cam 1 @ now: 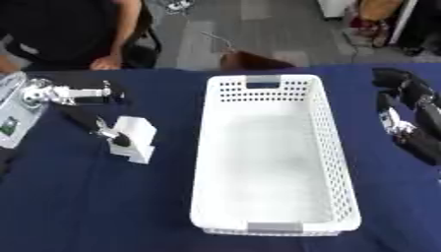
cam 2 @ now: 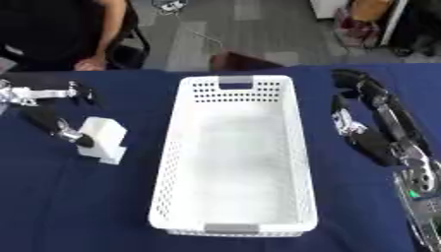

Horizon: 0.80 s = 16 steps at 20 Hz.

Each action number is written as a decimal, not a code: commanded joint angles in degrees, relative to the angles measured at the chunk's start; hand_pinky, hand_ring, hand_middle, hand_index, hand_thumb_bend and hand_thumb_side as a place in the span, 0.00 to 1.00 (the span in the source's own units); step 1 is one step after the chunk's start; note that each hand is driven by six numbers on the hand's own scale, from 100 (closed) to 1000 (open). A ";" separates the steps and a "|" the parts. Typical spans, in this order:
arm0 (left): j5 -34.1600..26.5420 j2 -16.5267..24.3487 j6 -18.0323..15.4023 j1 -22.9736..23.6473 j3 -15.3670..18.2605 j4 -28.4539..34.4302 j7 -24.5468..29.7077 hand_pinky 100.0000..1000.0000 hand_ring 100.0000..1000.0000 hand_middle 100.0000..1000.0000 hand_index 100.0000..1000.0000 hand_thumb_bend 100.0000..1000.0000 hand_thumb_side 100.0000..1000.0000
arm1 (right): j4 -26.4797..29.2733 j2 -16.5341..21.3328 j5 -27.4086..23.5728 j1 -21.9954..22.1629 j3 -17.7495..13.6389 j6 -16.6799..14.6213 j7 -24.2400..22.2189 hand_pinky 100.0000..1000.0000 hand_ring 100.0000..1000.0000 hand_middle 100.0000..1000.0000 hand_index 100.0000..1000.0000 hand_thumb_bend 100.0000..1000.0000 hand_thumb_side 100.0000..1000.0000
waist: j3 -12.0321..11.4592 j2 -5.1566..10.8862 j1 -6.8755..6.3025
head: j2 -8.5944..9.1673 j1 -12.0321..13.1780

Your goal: Pick up objects on the table and place them in the box.

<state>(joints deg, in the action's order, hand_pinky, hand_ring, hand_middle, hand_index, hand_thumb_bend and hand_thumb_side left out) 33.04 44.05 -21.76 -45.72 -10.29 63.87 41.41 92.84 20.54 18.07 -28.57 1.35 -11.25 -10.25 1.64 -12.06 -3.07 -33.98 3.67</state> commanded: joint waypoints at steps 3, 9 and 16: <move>0.05 0.88 -2.01 -1.18 0.08 -0.04 1.99 0.77 0.83 0.84 0.89 0.93 0.65 | 0.68 1.22 -0.31 -0.87 -0.27 -0.08 -0.14 0.80 0.84 0.88 0.88 0.00 0.63 | 0.10 0.78 -0.02 | 0.17 0.38; 0.55 0.67 -2.19 -1.23 -0.20 -0.18 1.99 0.77 0.84 0.84 0.89 0.93 0.65 | 0.72 1.15 -0.30 -0.88 -0.21 -0.11 -0.20 0.80 0.84 0.88 0.88 0.00 0.63 | 0.22 0.75 -0.13 | 0.25 0.31; 2.31 0.10 -2.59 -1.09 -0.71 0.08 1.71 0.78 0.84 0.84 0.89 0.93 0.64 | 0.73 1.16 -0.36 -1.02 -0.21 -0.13 -0.23 0.80 0.84 0.88 0.88 0.00 0.64 | 0.53 0.48 -0.07 | 0.45 0.22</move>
<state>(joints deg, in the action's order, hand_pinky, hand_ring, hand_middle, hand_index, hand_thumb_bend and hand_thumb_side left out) 34.86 43.06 -22.04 -45.72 -11.19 63.38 41.14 92.84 20.54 17.85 -28.59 1.35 -11.34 -10.34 2.10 -12.42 -3.14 -34.00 3.67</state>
